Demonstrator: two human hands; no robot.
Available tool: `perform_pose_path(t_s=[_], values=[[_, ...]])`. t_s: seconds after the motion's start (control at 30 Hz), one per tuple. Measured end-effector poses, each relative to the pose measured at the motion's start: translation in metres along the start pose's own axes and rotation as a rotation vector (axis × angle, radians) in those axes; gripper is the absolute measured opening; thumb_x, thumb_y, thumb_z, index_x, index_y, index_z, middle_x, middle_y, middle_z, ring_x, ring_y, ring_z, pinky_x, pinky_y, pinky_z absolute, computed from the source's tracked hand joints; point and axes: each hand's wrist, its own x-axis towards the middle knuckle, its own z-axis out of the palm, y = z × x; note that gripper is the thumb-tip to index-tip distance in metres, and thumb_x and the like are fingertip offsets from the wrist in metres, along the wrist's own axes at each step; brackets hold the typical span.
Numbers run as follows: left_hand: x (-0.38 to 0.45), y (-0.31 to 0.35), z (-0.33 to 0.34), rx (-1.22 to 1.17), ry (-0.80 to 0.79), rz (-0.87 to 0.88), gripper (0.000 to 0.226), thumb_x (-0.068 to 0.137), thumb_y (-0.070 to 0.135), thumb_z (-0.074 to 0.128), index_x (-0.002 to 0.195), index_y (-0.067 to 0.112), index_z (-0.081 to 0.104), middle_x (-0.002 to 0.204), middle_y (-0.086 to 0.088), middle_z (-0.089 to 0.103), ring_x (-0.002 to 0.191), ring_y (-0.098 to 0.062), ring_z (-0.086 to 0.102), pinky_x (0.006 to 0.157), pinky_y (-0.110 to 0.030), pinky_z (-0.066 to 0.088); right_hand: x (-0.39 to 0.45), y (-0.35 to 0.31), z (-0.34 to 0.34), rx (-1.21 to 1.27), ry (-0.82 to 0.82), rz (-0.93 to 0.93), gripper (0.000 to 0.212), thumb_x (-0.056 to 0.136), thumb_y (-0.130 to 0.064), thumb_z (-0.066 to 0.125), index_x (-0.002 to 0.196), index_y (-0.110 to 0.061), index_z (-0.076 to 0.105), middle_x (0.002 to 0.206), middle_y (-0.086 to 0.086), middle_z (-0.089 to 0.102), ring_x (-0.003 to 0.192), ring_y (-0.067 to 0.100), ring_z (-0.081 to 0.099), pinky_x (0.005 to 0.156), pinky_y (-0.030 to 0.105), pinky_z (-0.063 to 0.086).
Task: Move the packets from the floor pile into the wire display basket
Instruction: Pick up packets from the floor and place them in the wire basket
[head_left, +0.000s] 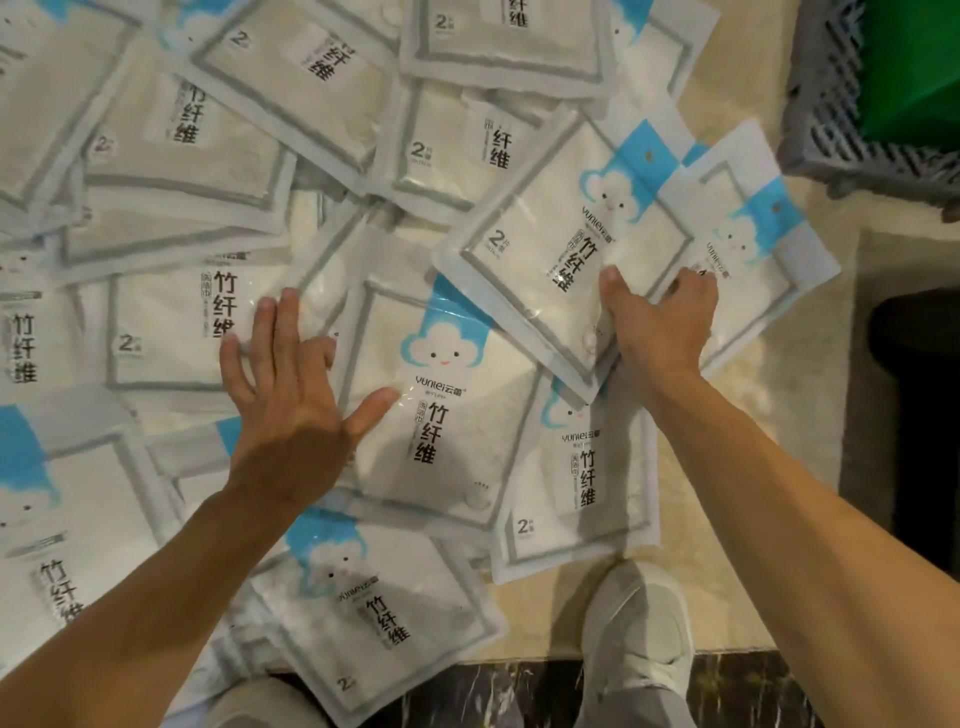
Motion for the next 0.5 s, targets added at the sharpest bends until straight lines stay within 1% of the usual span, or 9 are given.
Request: perform_pose_path(t_s=[0.07, 0.13, 0.17, 0.23, 0.3, 0.33, 0.43, 0.47, 0.5], values=[[0.004, 0.002, -0.006, -0.129, -0.019, -0.056, 0.068, 0.092, 0.072, 0.047, 0.107, 0.006, 0.055, 0.162, -0.025, 0.028, 0.154, -0.036, 0.02, 0.121, -0.063, 0.007, 0.0, -0.007, 0.0, 0.109, 0.013, 0.064, 0.086, 0.068, -0.057, 0.08, 0.131, -0.005, 0.051, 0.146, 0.002, 0.04, 0.137, 0.025, 0.045, 0.118, 0.048, 0.036], [0.01, 0.004, -0.018, -0.338, -0.093, -0.198, 0.052, 0.078, 0.07, 0.06, 0.087, 0.02, 0.053, 0.165, -0.011, 0.024, 0.155, -0.024, 0.012, 0.123, -0.052, -0.001, 0.006, -0.008, -0.002, 0.19, -0.032, 0.141, 0.075, 0.058, -0.057, 0.085, 0.113, -0.017, 0.054, 0.146, -0.003, 0.038, 0.129, 0.02, 0.05, 0.115, 0.046, 0.043], [0.013, 0.004, -0.024, -0.419, -0.122, -0.254, 0.048, 0.072, 0.07, 0.063, 0.078, 0.025, 0.05, 0.164, -0.006, 0.026, 0.153, -0.021, 0.013, 0.122, -0.047, -0.001, 0.007, -0.009, -0.006, 0.228, -0.052, 0.169, 0.076, 0.053, -0.057, 0.09, 0.108, -0.017, 0.056, 0.144, -0.005, 0.041, 0.125, 0.019, 0.052, 0.112, 0.044, 0.046], [0.014, 0.007, -0.037, -0.476, -0.093, -0.299, 0.046, 0.066, 0.069, 0.063, 0.067, 0.028, 0.044, 0.156, -0.001, 0.036, 0.147, -0.023, 0.023, 0.118, -0.041, 0.006, 0.006, -0.011, -0.015, 0.332, -0.073, 0.192, 0.08, 0.049, -0.049, 0.098, 0.109, -0.011, 0.062, 0.133, 0.0, 0.061, 0.116, 0.022, 0.065, 0.1, 0.042, 0.057], [0.011, 0.013, -0.05, -0.511, -0.061, -0.318, 0.044, 0.071, 0.066, 0.063, 0.07, 0.026, 0.045, 0.141, 0.003, 0.048, 0.137, -0.023, 0.034, 0.111, -0.035, 0.013, -0.001, -0.015, -0.029, 0.447, -0.098, 0.179, 0.045, 0.072, -0.023, 0.091, 0.105, -0.011, 0.062, 0.106, 0.003, 0.074, 0.096, 0.022, 0.074, 0.083, 0.037, 0.062], [0.007, 0.016, -0.058, -0.535, -0.067, -0.326, 0.04, 0.075, 0.063, 0.062, 0.073, 0.027, 0.046, 0.129, 0.007, 0.054, 0.128, -0.022, 0.04, 0.109, -0.036, 0.017, -0.006, -0.016, -0.038, 0.486, -0.12, 0.175, 0.034, 0.082, -0.012, 0.083, 0.107, -0.012, 0.06, 0.102, 0.002, 0.075, 0.091, 0.019, 0.075, 0.08, 0.036, 0.062], [-0.005, 0.029, -0.094, -0.824, -0.16, -0.4, 0.023, 0.091, 0.046, 0.066, 0.085, 0.029, 0.052, 0.088, 0.006, 0.063, 0.095, -0.023, 0.058, 0.096, -0.048, 0.049, -0.021, -0.022, -0.064, 0.593, -0.179, 0.174, 0.033, 0.092, 0.001, 0.07, 0.119, -0.012, 0.056, 0.106, 0.002, 0.076, 0.092, 0.019, 0.076, 0.076, 0.037, 0.064], [-0.007, 0.033, -0.108, -0.927, -0.188, -0.44, 0.016, 0.096, 0.037, 0.067, 0.095, 0.027, 0.055, 0.088, 0.006, 0.067, 0.092, -0.014, 0.065, 0.091, -0.04, 0.055, -0.026, -0.026, -0.075, 0.61, -0.211, 0.169, 0.037, 0.092, 0.003, 0.069, 0.124, -0.011, 0.057, 0.108, 0.002, 0.077, 0.093, 0.019, 0.077, 0.074, 0.037, 0.064], [-0.009, 0.033, -0.12, -0.985, -0.2, -0.47, 0.011, 0.099, 0.028, 0.066, 0.102, 0.027, 0.056, 0.09, 0.011, 0.07, 0.089, 0.003, 0.067, 0.084, -0.023, 0.055, -0.031, -0.031, -0.085, 0.615, -0.24, 0.168, 0.04, 0.092, 0.004, 0.068, 0.127, -0.012, 0.057, 0.109, 0.001, 0.077, 0.094, 0.019, 0.077, 0.074, 0.037, 0.064]])
